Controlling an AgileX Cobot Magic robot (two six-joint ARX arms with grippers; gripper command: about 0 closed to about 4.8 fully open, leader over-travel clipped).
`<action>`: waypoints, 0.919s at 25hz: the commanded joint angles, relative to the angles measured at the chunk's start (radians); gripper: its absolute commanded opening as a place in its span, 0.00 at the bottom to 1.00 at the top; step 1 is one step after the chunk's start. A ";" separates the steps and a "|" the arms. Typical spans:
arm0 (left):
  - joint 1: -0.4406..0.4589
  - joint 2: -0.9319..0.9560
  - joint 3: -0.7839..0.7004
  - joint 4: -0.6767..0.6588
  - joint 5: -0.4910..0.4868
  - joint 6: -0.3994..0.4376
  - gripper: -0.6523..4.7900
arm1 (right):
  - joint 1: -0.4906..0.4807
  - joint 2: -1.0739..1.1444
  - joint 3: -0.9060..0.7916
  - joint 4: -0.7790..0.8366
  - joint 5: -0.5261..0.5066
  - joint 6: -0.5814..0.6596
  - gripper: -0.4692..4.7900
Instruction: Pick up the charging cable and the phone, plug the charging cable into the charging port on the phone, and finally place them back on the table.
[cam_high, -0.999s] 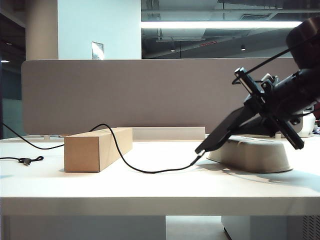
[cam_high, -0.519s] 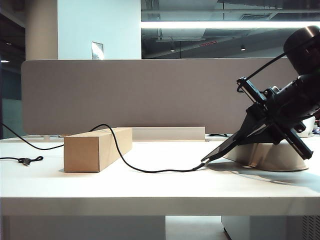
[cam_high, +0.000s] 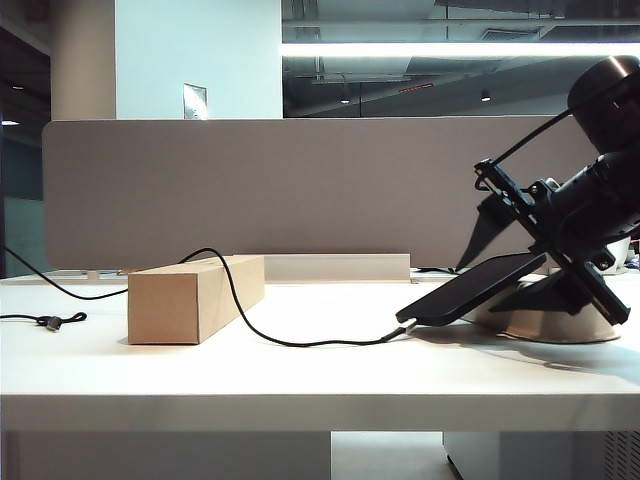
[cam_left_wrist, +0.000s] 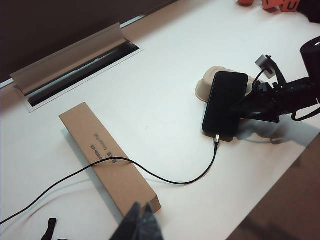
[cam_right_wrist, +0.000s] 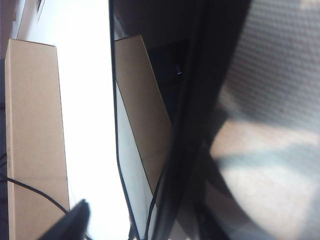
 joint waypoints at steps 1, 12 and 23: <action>-0.001 -0.008 0.001 0.011 0.008 0.000 0.11 | -0.004 -0.005 0.004 -0.012 -0.036 -0.003 0.72; -0.001 -0.127 -0.161 0.097 0.006 0.005 0.11 | -0.199 -0.299 0.004 -0.295 -0.122 -0.335 0.12; 0.000 -0.414 -0.547 0.274 -0.040 -0.005 0.11 | -0.244 -0.758 -0.021 -0.448 -0.126 -0.628 0.09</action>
